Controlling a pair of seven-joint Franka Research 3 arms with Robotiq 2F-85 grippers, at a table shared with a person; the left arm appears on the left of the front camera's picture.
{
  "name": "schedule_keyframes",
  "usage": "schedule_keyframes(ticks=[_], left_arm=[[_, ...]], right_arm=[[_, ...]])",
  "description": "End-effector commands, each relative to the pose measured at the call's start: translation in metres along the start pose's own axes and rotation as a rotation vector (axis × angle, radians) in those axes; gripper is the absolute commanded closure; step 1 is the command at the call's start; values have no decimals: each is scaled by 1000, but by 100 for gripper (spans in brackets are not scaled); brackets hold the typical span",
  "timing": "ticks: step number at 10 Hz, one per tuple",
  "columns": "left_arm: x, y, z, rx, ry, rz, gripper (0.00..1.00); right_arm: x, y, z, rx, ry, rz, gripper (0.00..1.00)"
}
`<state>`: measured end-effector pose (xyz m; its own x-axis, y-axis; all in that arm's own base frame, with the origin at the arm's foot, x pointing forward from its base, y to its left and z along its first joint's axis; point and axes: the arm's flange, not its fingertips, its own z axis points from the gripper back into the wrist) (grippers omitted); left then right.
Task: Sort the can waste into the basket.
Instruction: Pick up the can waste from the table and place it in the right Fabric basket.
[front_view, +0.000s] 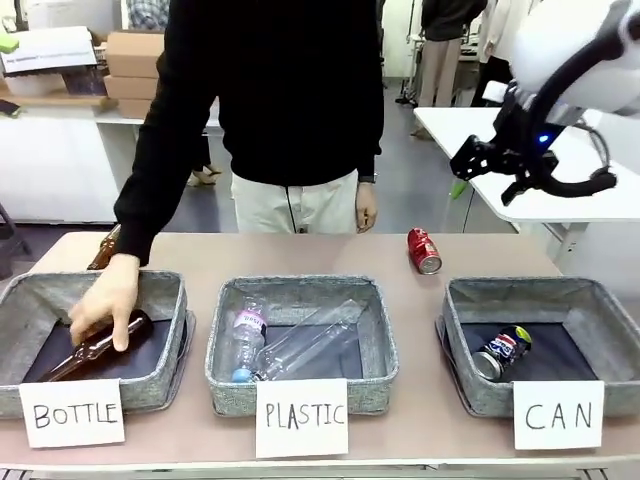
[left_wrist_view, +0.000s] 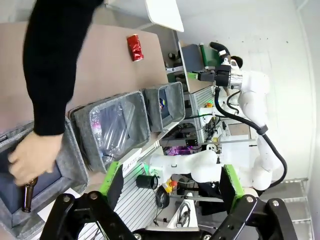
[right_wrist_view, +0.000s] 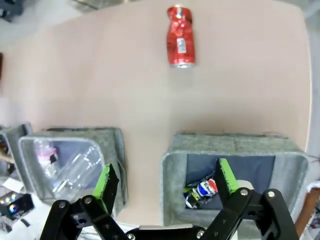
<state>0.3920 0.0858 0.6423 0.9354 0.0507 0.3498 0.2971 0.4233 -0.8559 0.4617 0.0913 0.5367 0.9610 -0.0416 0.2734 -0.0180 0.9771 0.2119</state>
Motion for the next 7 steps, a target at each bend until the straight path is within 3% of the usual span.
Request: schedule_keyframes(ticks=[1,2,3,5,6,7], left_arm=[[-3,-1,0,6,4,1,0],[-3,-1,0,6,4,1,0],[-3,-1,0,6,4,1,0],[-3,-1,0,6,4,1,0],[-3,-1,0,6,4,1,0],[-3,-1,0,6,4,1,0]], right_arm=[[43,-3,-33,-29,49,211,0],[96,4,-68,-63,197,243,0],[137,10,-98,-46,197,332,0],[177,10,-152,-147,218,267,0],[187,9,-182,-104,236,283,0],[192,8,-212,-150,228,250,0]])
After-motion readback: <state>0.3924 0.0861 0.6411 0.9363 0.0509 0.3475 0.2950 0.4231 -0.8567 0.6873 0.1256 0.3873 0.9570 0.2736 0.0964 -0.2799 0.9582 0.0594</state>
